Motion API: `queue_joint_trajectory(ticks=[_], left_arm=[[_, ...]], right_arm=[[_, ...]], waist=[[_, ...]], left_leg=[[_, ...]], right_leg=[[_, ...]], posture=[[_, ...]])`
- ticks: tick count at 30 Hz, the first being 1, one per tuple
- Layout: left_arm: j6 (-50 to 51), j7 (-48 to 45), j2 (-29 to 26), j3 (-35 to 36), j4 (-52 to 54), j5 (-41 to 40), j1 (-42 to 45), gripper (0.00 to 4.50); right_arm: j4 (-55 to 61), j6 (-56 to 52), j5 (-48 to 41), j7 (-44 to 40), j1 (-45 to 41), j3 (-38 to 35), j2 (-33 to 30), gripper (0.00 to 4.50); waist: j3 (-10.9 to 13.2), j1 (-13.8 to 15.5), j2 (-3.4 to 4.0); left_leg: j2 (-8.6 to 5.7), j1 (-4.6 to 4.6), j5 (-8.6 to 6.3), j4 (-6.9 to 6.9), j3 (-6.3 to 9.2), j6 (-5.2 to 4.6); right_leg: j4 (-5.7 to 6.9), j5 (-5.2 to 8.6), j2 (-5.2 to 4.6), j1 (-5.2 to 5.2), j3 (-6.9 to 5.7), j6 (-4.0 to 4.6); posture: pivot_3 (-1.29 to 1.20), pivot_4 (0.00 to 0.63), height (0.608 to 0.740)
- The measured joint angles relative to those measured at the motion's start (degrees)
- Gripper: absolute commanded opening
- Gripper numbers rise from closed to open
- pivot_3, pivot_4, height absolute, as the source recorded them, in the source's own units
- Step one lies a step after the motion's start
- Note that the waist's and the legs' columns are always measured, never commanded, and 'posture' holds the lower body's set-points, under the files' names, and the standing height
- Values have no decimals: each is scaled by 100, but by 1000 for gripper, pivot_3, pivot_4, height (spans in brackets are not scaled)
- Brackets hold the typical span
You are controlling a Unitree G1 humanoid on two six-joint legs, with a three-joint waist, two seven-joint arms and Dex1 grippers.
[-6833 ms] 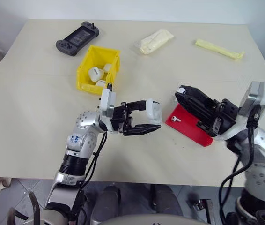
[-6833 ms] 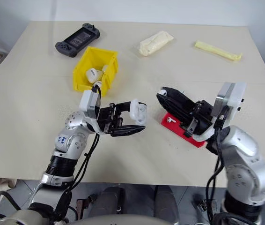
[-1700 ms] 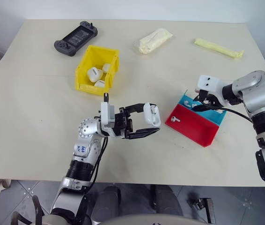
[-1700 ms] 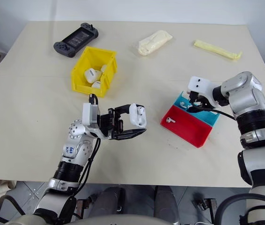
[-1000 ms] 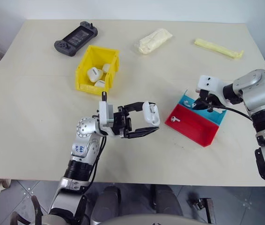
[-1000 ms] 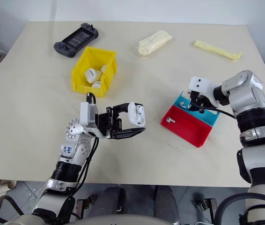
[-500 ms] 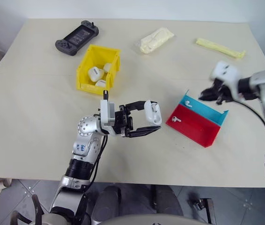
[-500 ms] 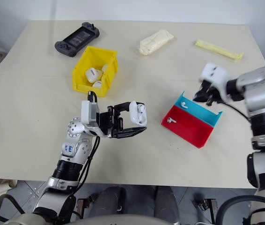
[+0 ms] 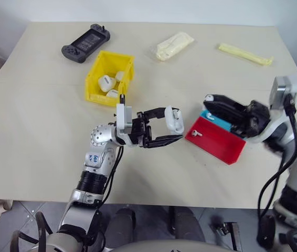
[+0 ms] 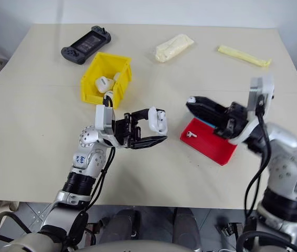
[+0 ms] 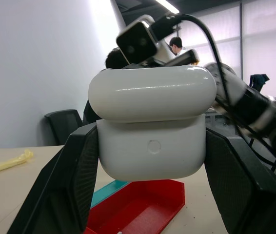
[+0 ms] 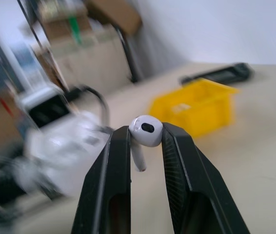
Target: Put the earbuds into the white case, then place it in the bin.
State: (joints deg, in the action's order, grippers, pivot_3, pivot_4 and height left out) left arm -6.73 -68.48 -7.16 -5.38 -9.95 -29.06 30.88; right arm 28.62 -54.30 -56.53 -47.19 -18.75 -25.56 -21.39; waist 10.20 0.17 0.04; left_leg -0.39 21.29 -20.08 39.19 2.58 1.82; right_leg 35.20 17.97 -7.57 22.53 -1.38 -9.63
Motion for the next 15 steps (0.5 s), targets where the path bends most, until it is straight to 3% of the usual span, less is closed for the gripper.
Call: queue_joint_trajectory(ticks=[6,15], left_arm=[[113,15,0,3,0,0,3,2824],[209,113,59,3,4,0,5,2824]], right_arm=[[478,148,-566,702,437,412,131,541],[464,649,-595,903,620,877,60,541]], waist=[[0,-14,0],[0,-17,0]], left_leg=[[1,-1,0,-1,-1,-1],[0,-1,-1,-2,-2,-2]], right_leg=[[-1,0,4,0,1,0],[-1,0,4,0,3,0]], posture=[[0,150,740],[0,150,740]])
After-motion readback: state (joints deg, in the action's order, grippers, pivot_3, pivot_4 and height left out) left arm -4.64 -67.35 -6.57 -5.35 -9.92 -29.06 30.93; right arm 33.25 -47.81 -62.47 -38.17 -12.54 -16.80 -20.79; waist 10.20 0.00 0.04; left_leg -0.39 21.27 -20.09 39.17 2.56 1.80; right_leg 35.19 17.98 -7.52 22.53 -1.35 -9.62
